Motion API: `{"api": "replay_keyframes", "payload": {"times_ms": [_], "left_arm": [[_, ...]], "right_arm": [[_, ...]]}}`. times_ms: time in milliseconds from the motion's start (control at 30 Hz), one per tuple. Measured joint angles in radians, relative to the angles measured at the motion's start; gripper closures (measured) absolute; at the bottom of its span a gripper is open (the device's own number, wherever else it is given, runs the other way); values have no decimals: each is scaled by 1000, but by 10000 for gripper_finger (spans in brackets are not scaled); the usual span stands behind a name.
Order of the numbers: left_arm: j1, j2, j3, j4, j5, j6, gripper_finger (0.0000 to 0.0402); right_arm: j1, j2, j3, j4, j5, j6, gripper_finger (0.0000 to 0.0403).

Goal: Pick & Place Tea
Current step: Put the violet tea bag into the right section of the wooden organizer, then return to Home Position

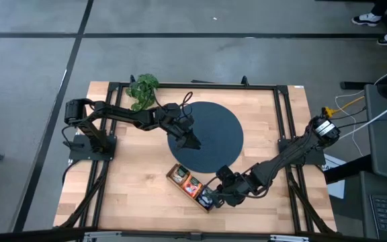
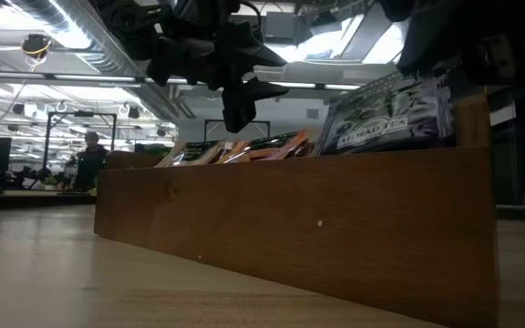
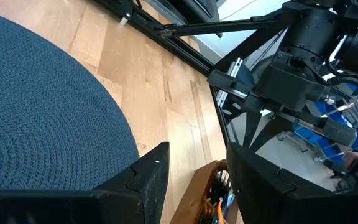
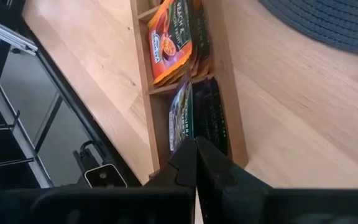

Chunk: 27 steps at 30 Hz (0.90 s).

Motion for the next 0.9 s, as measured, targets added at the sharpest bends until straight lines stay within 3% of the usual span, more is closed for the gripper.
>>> {"api": "replay_keyframes", "payload": {"times_ms": [233,600,900], "left_arm": [[0,0,0,0,0,-1,245],[0,1,0,0,0,7,245],[-2,1,0,1,-1,24,245]], "right_arm": [[4,0,-1,15,0,3,386],[3,0,-1,20,0,3,309],[0,0,-1,92,-11,0,301]]}}
